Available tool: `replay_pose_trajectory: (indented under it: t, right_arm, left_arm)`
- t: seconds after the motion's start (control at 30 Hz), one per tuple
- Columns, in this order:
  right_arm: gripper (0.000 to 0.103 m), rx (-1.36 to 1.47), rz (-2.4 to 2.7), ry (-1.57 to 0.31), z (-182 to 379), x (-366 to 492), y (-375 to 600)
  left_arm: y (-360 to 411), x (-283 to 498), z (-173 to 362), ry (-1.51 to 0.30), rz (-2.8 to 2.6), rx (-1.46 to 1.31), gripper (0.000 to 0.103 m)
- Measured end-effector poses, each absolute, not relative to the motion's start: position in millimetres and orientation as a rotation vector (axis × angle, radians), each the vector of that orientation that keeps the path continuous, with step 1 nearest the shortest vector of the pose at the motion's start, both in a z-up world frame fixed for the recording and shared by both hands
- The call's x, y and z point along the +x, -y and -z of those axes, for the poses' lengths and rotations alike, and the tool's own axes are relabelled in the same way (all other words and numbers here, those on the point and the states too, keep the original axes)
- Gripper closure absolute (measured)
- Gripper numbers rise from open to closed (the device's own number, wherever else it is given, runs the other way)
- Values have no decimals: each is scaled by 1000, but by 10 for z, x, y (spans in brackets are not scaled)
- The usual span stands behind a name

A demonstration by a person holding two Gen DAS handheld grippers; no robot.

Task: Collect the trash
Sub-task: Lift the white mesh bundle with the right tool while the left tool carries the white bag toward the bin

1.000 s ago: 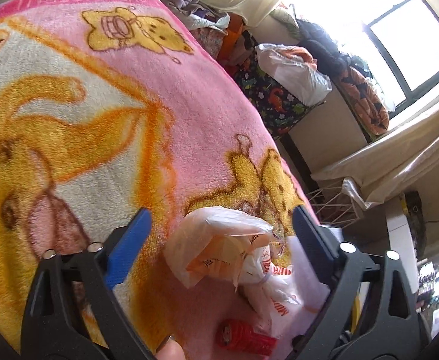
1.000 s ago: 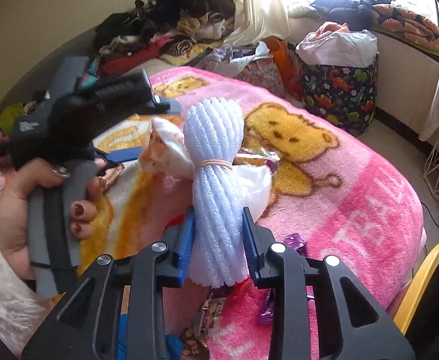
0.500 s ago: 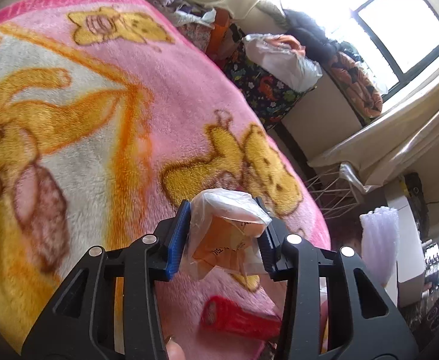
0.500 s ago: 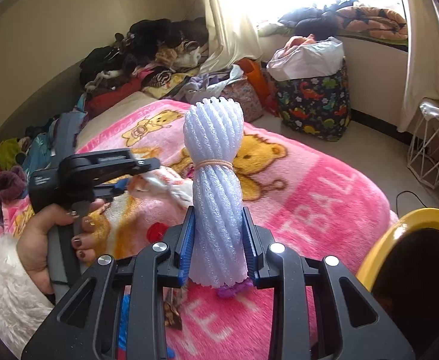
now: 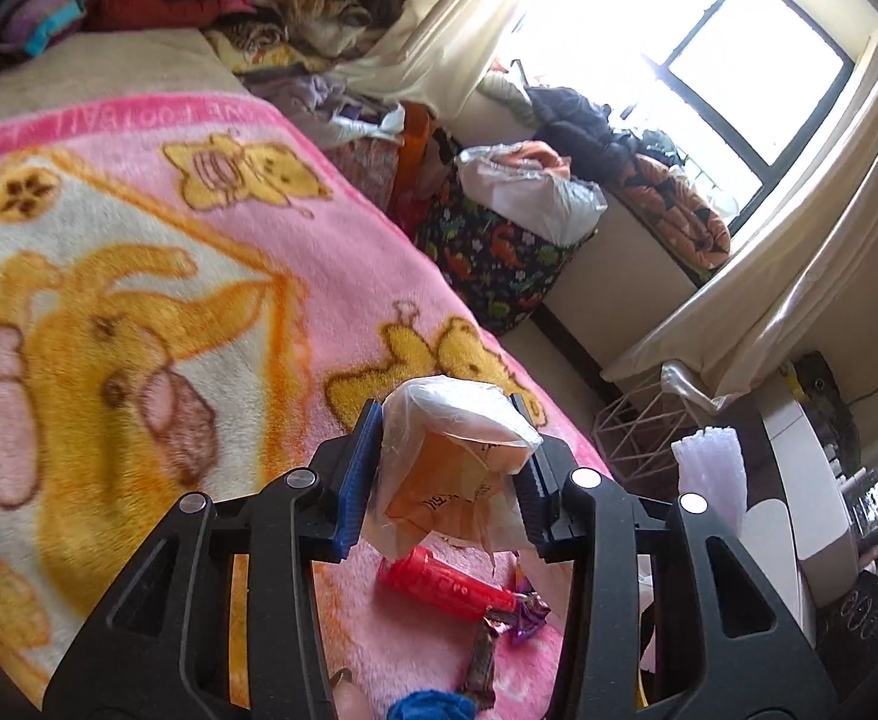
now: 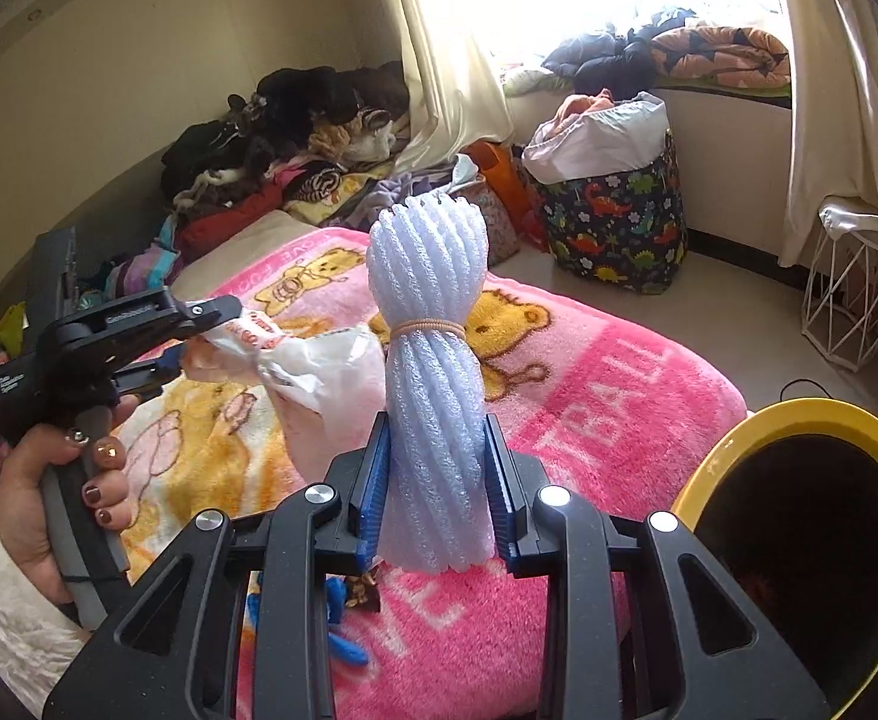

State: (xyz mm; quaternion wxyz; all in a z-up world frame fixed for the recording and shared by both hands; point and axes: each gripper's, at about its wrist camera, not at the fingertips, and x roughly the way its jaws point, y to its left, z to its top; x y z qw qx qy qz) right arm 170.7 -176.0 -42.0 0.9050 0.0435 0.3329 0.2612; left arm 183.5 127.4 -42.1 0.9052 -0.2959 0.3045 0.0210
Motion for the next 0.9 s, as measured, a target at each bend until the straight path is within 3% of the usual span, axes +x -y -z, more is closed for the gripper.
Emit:
replay_pose_trajectory:
  t: [0.9]
  right_arm:
    - [75,114,-498,-666,281,1282,2201]
  left_arm:
    - [-838,1337,116,-566,-4,-533,70]
